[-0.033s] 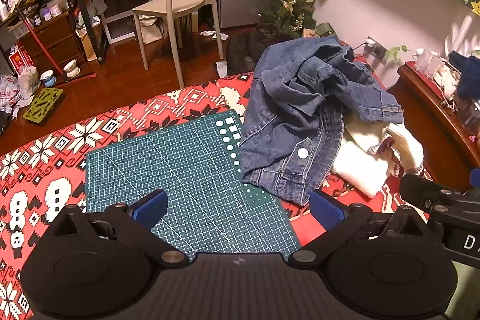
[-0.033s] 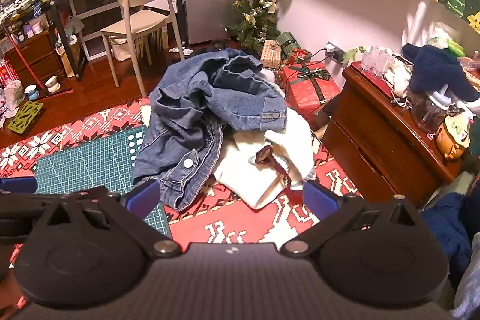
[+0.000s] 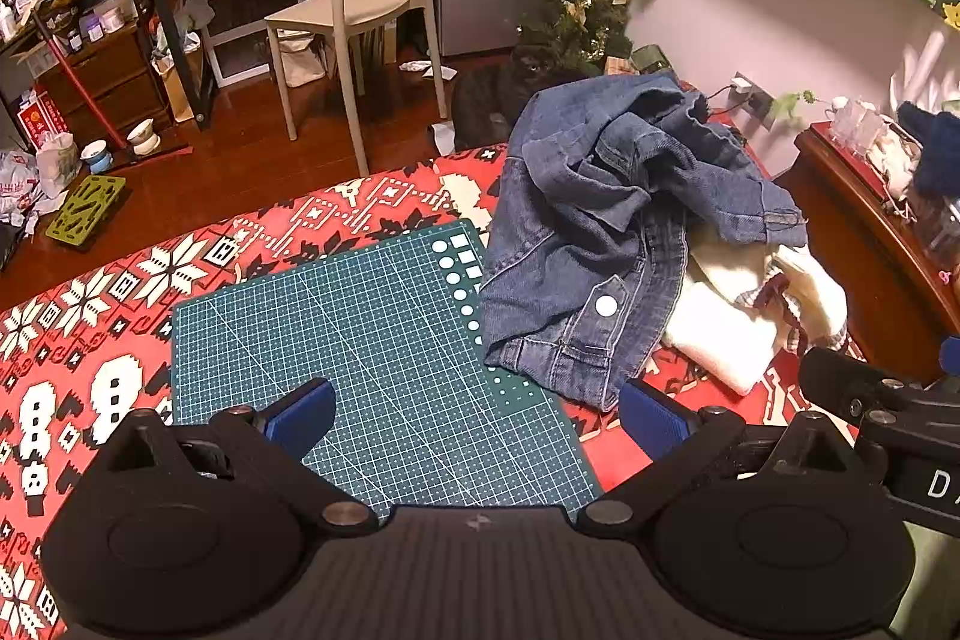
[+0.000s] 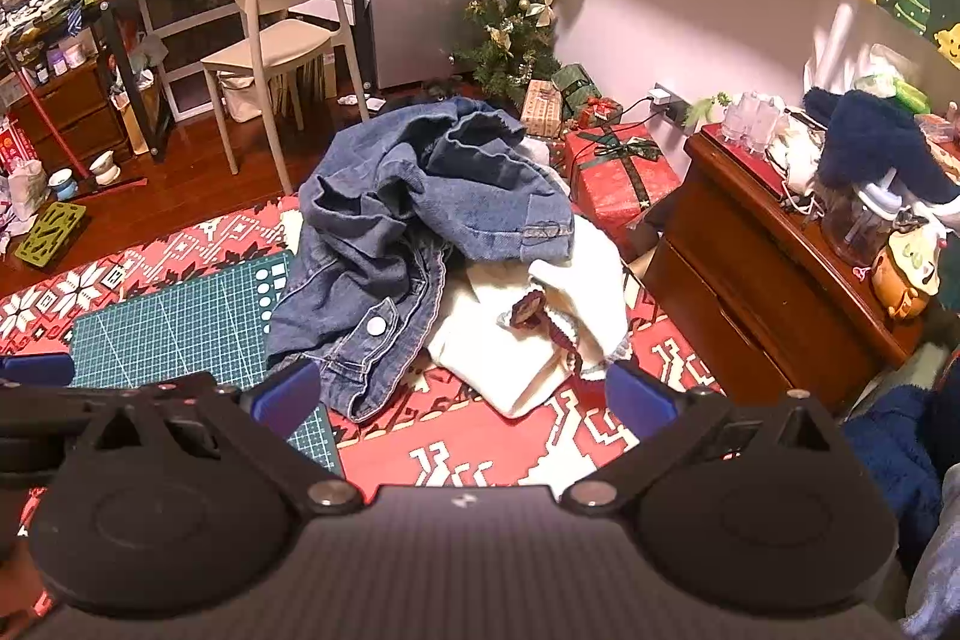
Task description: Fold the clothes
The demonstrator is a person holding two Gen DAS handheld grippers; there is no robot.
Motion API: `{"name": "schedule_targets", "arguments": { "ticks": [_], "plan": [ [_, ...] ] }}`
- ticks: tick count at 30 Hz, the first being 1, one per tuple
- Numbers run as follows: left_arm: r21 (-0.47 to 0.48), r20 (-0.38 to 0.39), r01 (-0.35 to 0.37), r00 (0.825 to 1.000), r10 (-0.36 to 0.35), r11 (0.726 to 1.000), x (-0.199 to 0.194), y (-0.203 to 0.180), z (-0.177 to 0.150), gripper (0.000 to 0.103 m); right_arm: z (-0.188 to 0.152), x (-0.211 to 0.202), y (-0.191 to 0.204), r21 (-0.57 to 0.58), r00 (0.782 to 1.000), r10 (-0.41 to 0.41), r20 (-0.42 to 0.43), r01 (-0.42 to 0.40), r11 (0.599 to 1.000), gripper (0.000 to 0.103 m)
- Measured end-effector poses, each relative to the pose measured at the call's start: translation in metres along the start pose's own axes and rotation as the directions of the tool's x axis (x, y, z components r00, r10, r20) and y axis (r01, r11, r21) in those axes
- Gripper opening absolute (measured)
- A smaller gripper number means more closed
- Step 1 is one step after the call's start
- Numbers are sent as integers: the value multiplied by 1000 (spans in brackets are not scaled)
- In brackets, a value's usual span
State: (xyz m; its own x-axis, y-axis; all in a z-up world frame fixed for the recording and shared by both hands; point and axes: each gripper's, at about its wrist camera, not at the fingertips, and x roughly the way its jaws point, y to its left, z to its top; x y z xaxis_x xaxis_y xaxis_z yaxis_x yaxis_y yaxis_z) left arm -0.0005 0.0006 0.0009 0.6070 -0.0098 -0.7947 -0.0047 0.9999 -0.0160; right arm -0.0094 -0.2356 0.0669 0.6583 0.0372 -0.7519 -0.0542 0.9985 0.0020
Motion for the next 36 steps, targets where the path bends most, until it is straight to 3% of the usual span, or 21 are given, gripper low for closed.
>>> {"name": "schedule_targets", "arguments": {
  "ticks": [3, 36],
  "plan": [
    [18, 15, -24, 1000, 23, 1000, -4, -1, 0, 102, 0, 0, 0, -1, 1000, -3, 6, 3, 1000, 102],
    [-2, -15, 5, 1000, -5, 1000, 5, 2, 1, 102, -1, 5, 3, -4, 1000, -11, 13, 12, 1000, 102]
  ]
}}
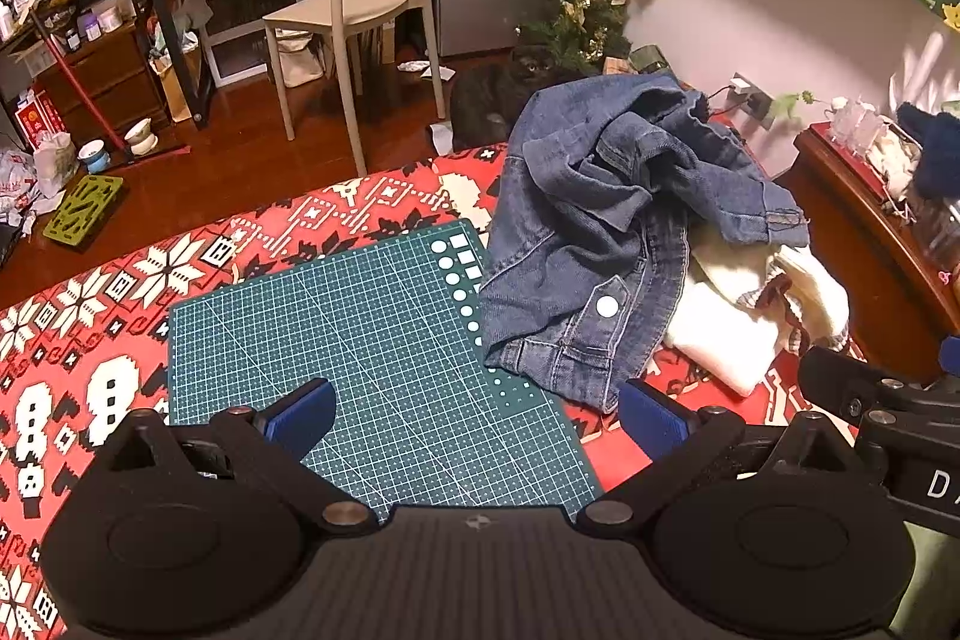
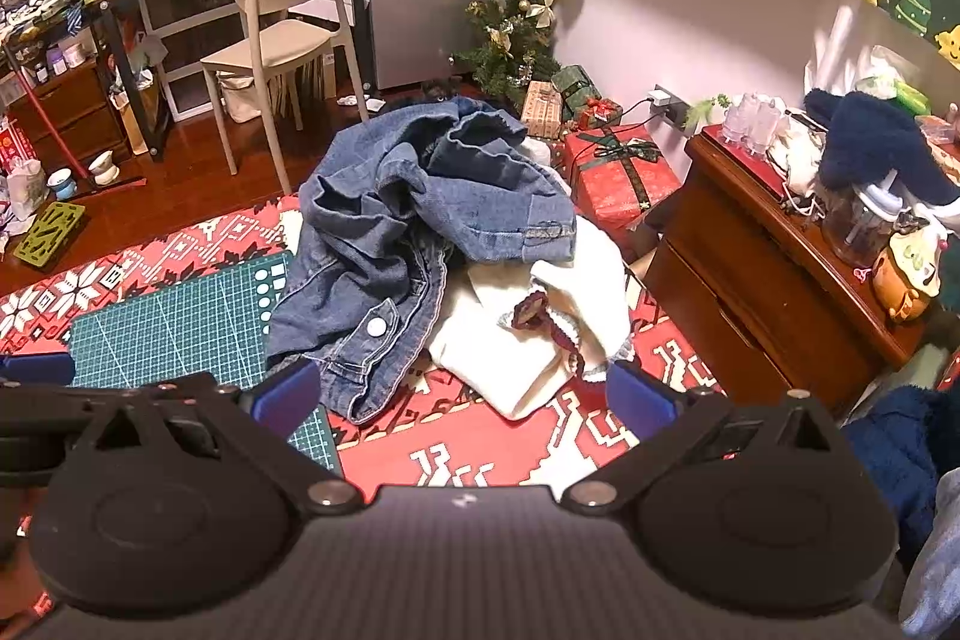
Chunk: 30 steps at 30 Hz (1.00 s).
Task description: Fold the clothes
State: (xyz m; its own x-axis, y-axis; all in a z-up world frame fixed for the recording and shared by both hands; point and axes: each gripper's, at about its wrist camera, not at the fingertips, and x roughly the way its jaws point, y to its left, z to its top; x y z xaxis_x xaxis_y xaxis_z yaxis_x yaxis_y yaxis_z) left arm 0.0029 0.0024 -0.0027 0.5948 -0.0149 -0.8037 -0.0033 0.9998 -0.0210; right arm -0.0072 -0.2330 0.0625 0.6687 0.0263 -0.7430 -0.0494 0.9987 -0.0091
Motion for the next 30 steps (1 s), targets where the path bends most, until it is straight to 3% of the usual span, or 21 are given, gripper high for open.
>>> {"name": "schedule_targets", "arguments": {
  "ticks": [30],
  "plan": [
    [-10, -4, 18, 1000, -18, 1000, 5, 1, 2, 102, -1, 1, 3, -24, 1000, 3, 14, -2, 1000, 102]
  ]
}}
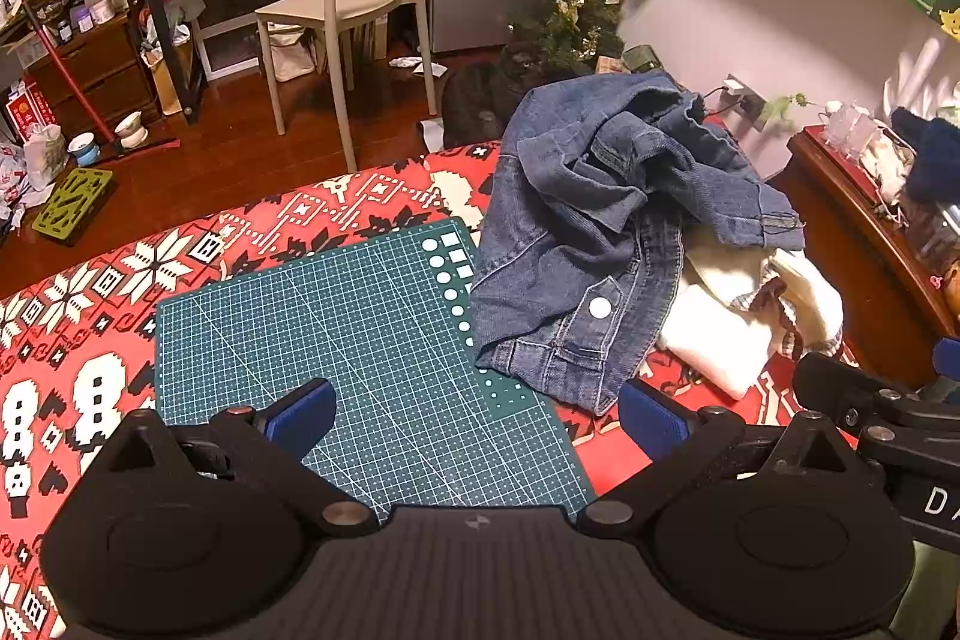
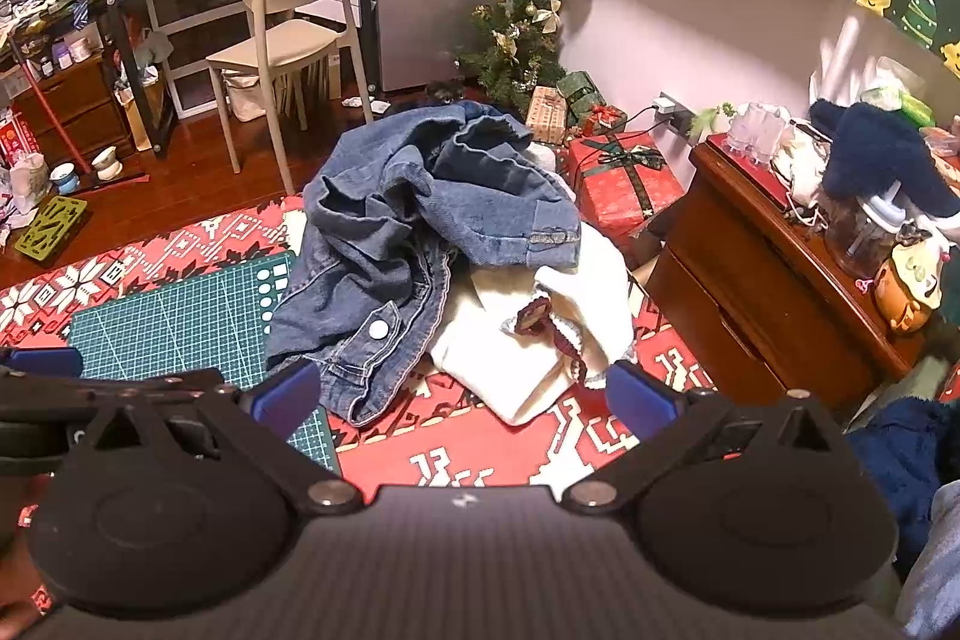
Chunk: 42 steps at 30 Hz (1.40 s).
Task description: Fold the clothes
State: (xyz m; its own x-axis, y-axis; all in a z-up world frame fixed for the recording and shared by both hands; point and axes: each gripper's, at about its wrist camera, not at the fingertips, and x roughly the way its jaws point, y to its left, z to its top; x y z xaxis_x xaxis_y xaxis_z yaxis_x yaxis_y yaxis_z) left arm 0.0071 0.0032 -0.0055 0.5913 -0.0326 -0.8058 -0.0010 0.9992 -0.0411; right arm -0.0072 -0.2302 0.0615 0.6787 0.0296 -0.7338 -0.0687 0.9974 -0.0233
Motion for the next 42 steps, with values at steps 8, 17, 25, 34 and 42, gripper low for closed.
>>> {"name": "schedule_targets", "arguments": {
  "ticks": [8, 17, 25, 34, 42],
  "plan": [
    [-9, -5, 8, 1000, -8, 1000, 4, 0, 1, 102, 1, 8, -4, 6, 1000, 28, -11, -28, 1000, 102],
    [-16, -6, -8, 1000, 7, 1000, 14, -2, 2, 102, 0, 13, -1, 0, 999, 33, 24, -33, 999, 102],
    [-50, -18, 0, 1000, -1, 999, 32, 0, -5, 101, -4, 26, 4, -35, 1000, -2, 17, 3, 999, 102],
    [-76, 46, 60, 997, -57, 995, 43, -3, -5, 101, -3, 42, -6, -8, 999, -11, 30, 12, 1000, 102],
    [-123, 66, 74, 996, -66, 990, 64, 0, 2, 101, -3, 59, -10, -52, 998, -16, 56, 19, 998, 102]
  ]
}}
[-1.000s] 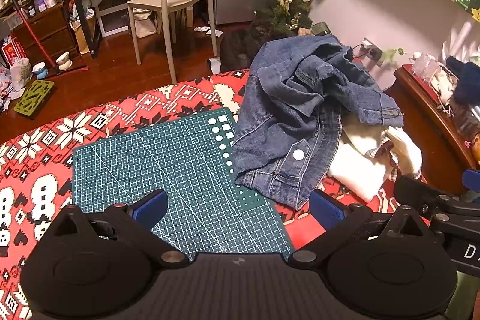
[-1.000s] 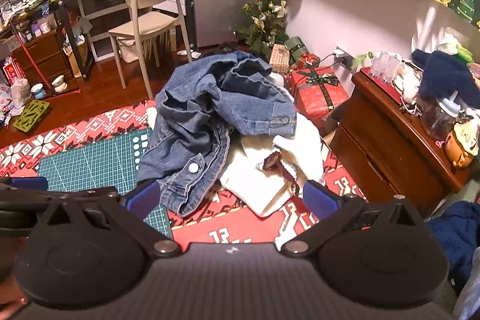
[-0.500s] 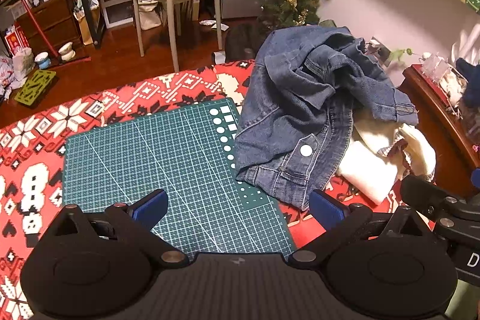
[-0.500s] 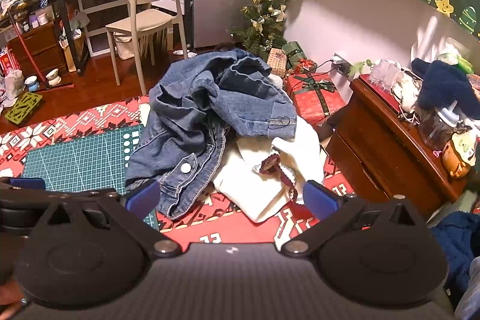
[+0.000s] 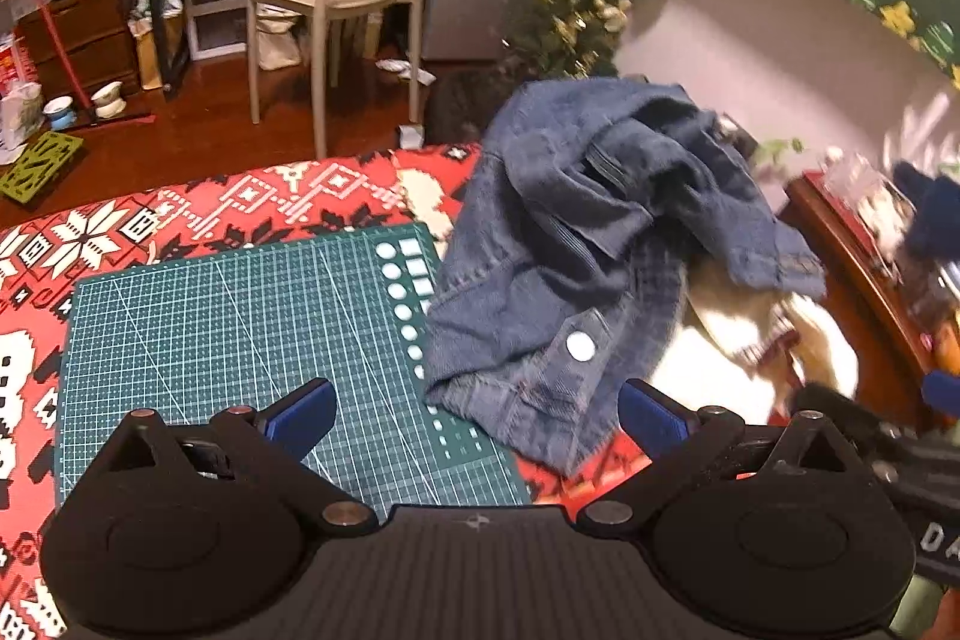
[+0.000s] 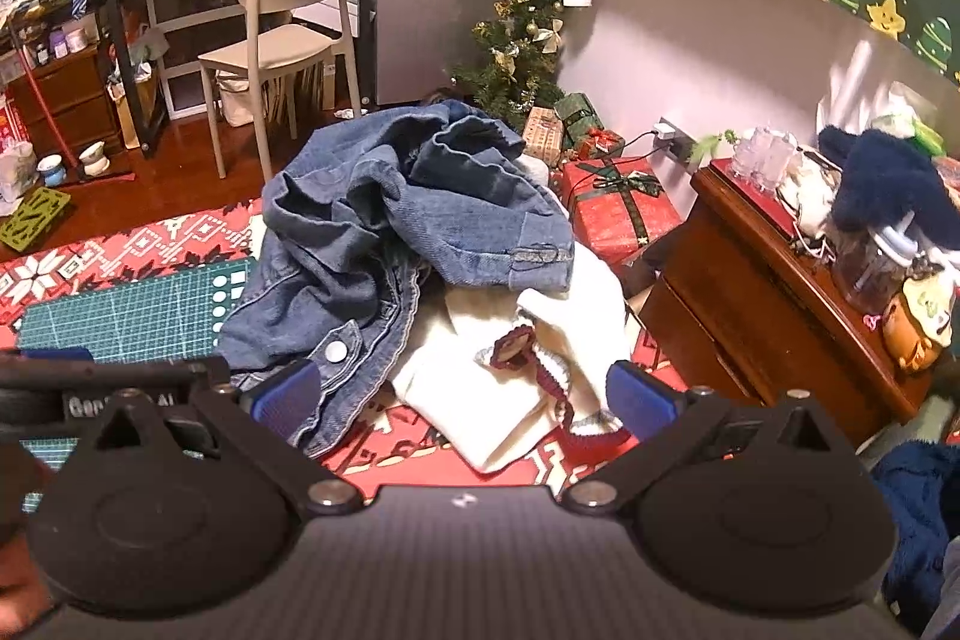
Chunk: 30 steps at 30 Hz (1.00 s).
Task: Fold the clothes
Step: 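Reach both grippers toward the denim jacket hem and close on it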
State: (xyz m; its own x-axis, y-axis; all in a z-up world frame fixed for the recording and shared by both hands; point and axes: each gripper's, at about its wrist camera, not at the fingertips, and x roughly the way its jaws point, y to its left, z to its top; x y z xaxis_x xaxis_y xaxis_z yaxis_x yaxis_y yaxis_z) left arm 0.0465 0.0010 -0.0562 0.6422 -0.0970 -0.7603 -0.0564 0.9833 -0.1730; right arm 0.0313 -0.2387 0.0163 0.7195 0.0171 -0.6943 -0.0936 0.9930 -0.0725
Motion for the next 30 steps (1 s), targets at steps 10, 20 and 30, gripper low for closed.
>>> {"name": "schedule_targets", "arguments": {
  "ticks": [10, 20, 30],
  "plan": [
    [76, 43, 16, 999, -20, 997, 42, 8, -8, 101, -8, 39, 9, -124, 997, -2, 81, 13, 992, 102],
    [103, 25, 48, 998, -51, 994, 70, 5, -29, 91, -24, 70, 9, -170, 990, 10, 138, 14, 985, 102],
    [165, 72, -19, 997, 8, 986, 91, 6, -25, 66, -35, 84, 9, -182, 989, 23, 144, 3, 983, 102]
  ]
}}
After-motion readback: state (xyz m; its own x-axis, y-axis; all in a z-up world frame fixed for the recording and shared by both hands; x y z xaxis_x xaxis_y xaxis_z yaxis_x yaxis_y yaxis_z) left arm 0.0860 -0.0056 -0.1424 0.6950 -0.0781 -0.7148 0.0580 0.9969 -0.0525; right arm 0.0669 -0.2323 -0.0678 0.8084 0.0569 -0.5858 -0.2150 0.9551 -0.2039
